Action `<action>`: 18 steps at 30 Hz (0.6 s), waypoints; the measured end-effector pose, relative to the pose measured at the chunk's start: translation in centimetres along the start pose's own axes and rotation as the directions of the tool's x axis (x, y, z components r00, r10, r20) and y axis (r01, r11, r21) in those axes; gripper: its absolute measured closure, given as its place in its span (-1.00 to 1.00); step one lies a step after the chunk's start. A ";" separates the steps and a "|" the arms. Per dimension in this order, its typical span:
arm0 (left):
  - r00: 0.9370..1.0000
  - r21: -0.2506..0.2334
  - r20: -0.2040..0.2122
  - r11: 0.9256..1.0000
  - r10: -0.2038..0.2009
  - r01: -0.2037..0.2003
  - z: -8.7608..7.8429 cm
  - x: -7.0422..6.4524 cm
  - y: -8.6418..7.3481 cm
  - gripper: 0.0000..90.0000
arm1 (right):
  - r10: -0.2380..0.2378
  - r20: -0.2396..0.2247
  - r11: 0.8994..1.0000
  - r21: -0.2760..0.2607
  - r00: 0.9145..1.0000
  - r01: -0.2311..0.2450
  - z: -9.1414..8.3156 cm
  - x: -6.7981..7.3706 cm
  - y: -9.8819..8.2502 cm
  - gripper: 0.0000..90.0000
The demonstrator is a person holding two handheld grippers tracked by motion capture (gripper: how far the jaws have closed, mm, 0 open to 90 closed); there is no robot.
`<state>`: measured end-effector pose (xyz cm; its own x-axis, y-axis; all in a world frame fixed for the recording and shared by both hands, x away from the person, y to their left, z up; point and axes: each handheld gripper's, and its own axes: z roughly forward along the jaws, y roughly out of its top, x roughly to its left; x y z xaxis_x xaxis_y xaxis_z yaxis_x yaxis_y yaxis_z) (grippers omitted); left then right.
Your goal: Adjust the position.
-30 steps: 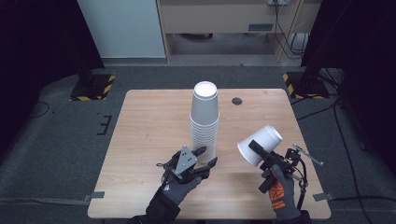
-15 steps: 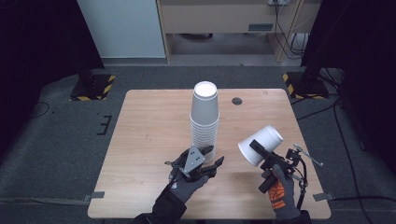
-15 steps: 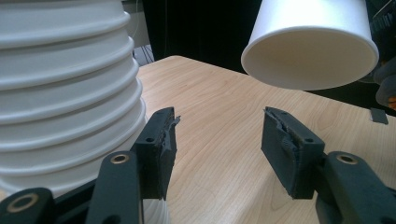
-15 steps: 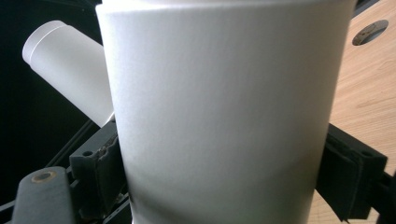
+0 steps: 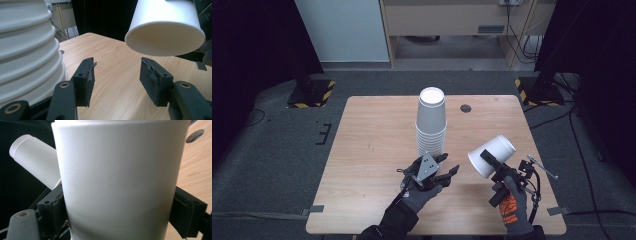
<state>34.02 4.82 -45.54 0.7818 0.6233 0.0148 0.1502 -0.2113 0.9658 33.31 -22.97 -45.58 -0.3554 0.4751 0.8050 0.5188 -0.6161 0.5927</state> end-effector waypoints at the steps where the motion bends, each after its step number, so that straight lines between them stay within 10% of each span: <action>1: 1.000 -0.001 0.001 1.000 0.002 -0.002 0.2 0.0 0.0 -0.01 | 0.002 0.000 1.000 0.000 1.000 -0.002 0.0 0.0 0.0 -0.66; 18: 1.000 -0.028 0.029 1.000 0.003 -0.002 2.5 -0.2 0.4 0.01 | 0.014 -0.002 1.000 -0.002 1.000 -0.014 0.1 -0.1 -0.1 -0.66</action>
<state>35.48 2.72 -45.86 0.7997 0.6003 0.0099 0.1314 -0.1911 0.9727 33.34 -22.93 -45.72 -0.3501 0.4649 0.8132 0.5224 -0.6237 0.5815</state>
